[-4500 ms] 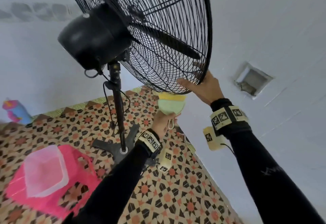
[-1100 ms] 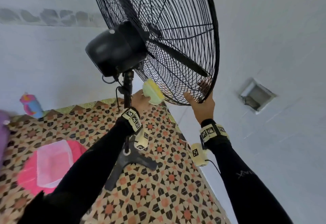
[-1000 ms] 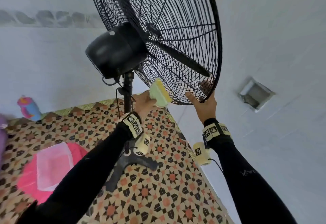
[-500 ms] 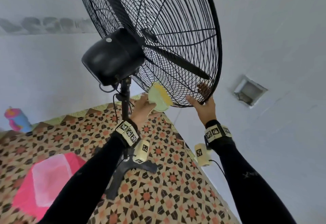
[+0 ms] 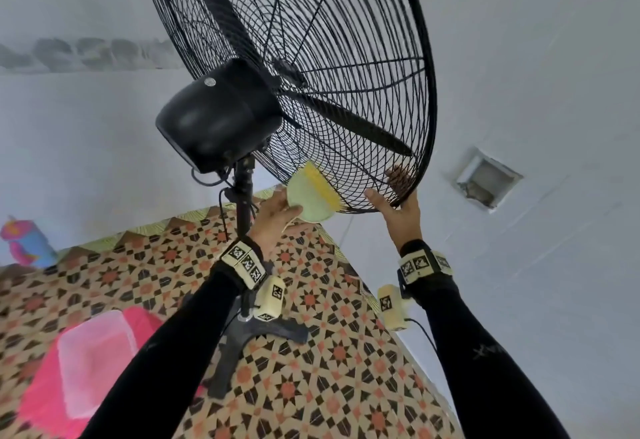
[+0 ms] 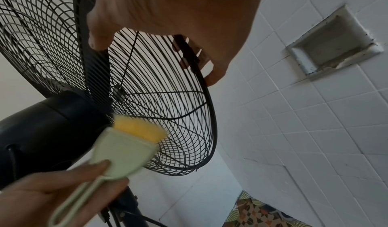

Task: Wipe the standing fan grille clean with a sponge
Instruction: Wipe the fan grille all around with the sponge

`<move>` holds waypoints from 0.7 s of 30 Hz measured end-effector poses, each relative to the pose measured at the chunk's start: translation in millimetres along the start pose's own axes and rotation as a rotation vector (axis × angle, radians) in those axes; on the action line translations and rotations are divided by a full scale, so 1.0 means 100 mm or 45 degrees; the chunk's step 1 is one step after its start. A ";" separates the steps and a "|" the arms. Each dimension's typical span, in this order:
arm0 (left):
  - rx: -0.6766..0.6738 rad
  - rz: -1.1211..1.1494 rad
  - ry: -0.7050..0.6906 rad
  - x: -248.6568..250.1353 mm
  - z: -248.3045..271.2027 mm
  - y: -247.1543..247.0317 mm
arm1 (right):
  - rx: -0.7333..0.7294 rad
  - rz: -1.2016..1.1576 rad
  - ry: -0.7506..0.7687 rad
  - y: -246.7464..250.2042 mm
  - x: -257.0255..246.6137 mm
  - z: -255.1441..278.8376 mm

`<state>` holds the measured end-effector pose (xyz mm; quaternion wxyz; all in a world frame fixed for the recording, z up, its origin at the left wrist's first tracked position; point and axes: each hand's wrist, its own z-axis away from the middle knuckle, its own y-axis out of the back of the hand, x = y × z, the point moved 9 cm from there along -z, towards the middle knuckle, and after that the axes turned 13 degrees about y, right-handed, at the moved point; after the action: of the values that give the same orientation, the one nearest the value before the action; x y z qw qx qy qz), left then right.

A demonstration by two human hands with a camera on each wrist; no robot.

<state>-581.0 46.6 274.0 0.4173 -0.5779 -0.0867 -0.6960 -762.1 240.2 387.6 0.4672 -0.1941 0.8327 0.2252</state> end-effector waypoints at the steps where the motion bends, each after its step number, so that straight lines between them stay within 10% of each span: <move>1: 0.110 -0.054 0.009 0.01 -0.04 0.06 | 0.000 -0.007 0.003 -0.01 -0.01 0.02; 4: 0.373 -0.176 0.076 0.06 -0.13 0.16 | -0.020 -0.022 0.009 -0.03 -0.03 0.04; 10: 0.005 -0.042 0.039 0.03 -0.03 -0.01 | -0.021 0.057 0.001 0.01 0.00 -0.03; 16: 0.448 -0.111 0.058 0.17 -0.06 0.28 | -0.064 0.039 -0.015 0.04 -0.08 -0.04; 21: 0.305 -0.213 0.065 0.31 -0.05 -0.01 | 0.098 -0.027 0.132 0.10 -0.48 -0.24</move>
<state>-584.8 28.7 299.9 0.4259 -0.4968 -0.2062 -0.7275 -760.3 240.0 442.4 0.4331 -0.1962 0.8616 0.1776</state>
